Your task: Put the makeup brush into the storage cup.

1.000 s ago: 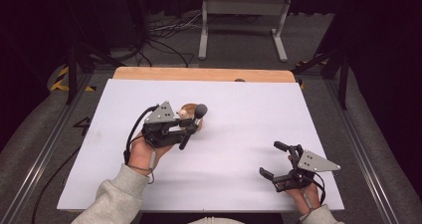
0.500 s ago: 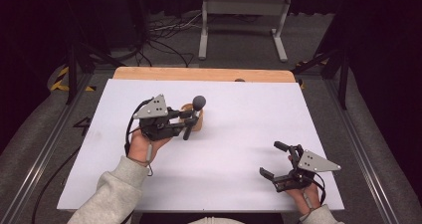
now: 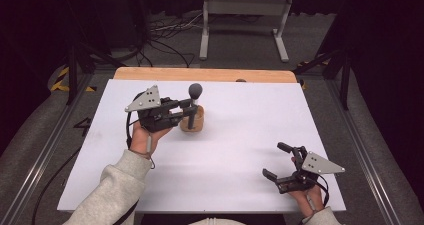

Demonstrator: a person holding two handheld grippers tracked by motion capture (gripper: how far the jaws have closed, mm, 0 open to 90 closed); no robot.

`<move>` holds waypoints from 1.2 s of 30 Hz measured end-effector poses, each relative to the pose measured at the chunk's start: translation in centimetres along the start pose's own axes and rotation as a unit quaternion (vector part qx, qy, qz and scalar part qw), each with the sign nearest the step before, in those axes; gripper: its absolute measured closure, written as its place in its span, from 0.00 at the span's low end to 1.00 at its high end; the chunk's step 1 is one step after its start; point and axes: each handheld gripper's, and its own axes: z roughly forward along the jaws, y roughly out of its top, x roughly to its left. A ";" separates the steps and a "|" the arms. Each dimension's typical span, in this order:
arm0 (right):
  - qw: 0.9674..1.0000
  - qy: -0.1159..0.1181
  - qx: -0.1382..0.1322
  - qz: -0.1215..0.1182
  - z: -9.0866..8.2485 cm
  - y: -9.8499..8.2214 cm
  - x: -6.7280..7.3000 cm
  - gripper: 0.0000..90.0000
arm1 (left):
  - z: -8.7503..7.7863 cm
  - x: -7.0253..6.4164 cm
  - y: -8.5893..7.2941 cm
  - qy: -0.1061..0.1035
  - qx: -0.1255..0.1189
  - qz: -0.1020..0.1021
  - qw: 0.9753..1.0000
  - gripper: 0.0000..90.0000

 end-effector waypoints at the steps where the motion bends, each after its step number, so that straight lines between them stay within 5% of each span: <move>1: 1.000 0.000 0.000 0.000 0.0 0.0 0.0 0.00 | 0.0 0.0 0.0 0.000 0.000 0.000 1.000 0.79; 6: 1.000 0.002 0.000 -0.002 0.1 0.0 0.0 0.00 | 0.5 0.3 0.2 0.006 -0.001 -0.016 1.000 0.78; 22: 1.000 0.002 -0.003 0.001 -0.2 0.0 0.1 0.00 | 1.4 2.3 -0.2 0.069 -0.029 -0.013 0.997 0.78; 36: 1.000 0.005 -0.006 -0.002 -0.3 0.1 0.2 0.00 | 2.6 3.5 -1.1 0.097 -0.039 -0.012 0.994 0.78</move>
